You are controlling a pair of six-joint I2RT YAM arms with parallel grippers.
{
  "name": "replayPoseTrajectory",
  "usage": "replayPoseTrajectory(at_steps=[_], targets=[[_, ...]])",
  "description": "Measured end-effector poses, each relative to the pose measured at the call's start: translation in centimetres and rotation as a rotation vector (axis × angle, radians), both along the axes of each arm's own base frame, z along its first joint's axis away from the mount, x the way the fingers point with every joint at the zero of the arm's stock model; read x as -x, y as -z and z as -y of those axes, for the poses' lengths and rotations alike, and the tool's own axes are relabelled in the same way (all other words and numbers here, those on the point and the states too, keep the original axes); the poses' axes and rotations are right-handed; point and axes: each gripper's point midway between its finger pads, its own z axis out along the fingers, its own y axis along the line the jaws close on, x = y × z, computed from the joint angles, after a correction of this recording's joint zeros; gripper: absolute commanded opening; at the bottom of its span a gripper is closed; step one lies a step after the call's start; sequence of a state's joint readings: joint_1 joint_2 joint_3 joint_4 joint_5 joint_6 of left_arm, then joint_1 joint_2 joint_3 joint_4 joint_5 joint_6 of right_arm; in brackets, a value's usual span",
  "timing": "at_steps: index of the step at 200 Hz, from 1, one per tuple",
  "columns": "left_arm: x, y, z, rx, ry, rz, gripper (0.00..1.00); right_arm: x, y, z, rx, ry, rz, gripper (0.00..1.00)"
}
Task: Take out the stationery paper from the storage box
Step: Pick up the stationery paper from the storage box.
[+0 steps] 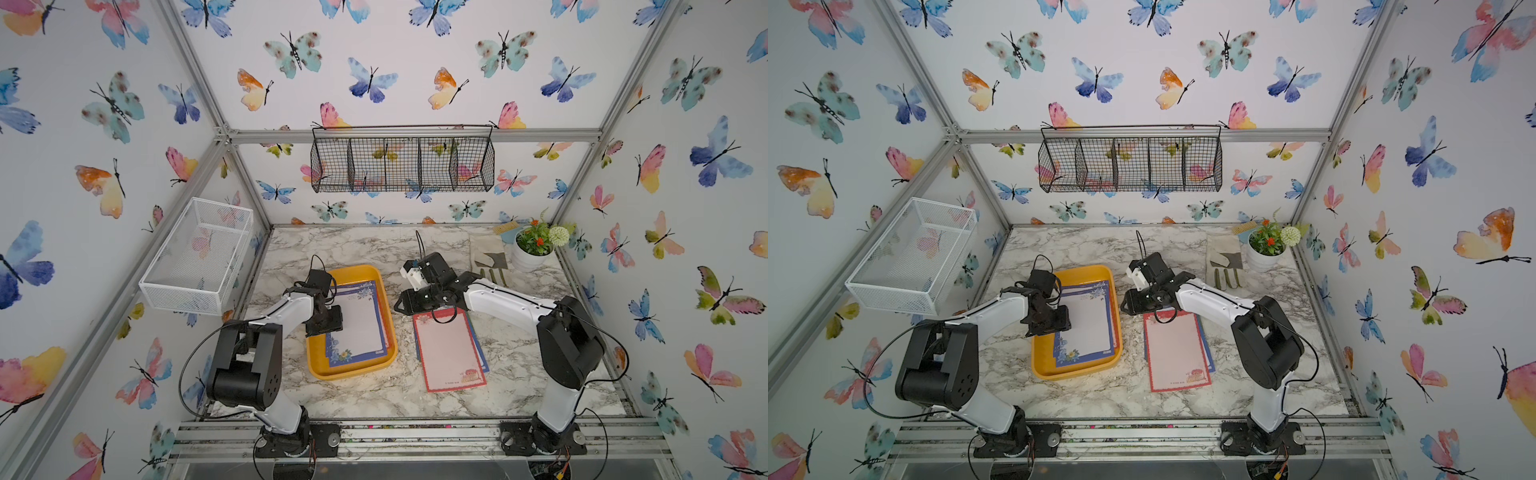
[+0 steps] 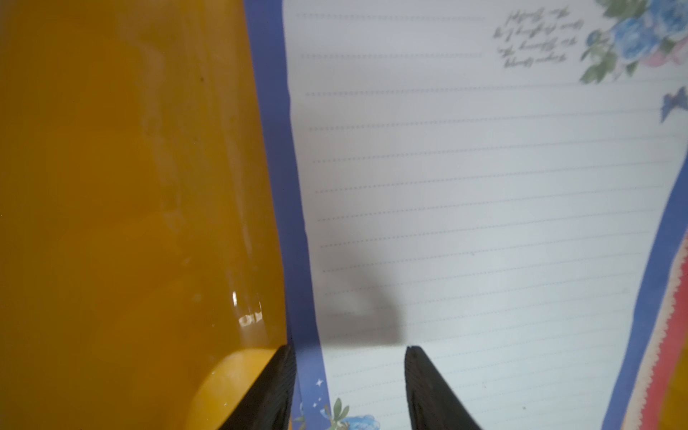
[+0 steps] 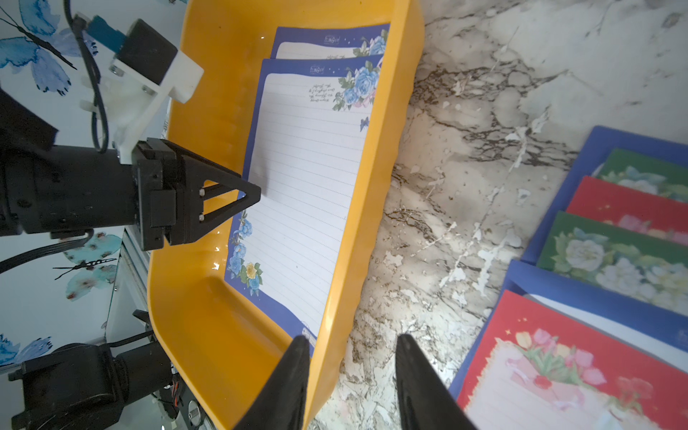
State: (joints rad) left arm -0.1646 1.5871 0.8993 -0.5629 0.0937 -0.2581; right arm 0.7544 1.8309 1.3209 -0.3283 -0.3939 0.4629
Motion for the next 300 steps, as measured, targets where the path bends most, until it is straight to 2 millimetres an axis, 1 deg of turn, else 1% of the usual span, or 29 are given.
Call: replayPoseTrajectory(at_steps=[22, 43, 143, 203, 266, 300], targets=[[0.0, 0.0, 0.0, -0.001, 0.0, -0.001, 0.53, 0.0, 0.0, 0.0, 0.0, 0.0, -0.001, 0.41], [0.1, 0.1, 0.0, -0.001, 0.0, -0.005, 0.53, 0.0, 0.0, 0.0, 0.0, -0.001, -0.001, 0.41], [0.0, 0.0, 0.1, 0.004, 0.006, 0.001, 0.36, 0.2, 0.2, -0.2, -0.006, -0.009, -0.013, 0.4], [-0.3, -0.2, 0.6, 0.042, 0.009, 0.011, 0.29, 0.3, 1.3, -1.2, -0.043, -0.025, -0.052, 0.38], [-1.1, -1.5, 1.0, 0.119, 0.001, 0.057, 0.25, 0.4, 1.8, -2.6, -0.098, -0.039, -0.09, 0.36], [-1.6, -1.9, 1.3, 0.176, -0.008, 0.074, 0.22, 0.6, 1.8, -3.0, -0.119, -0.046, -0.105, 0.35]])
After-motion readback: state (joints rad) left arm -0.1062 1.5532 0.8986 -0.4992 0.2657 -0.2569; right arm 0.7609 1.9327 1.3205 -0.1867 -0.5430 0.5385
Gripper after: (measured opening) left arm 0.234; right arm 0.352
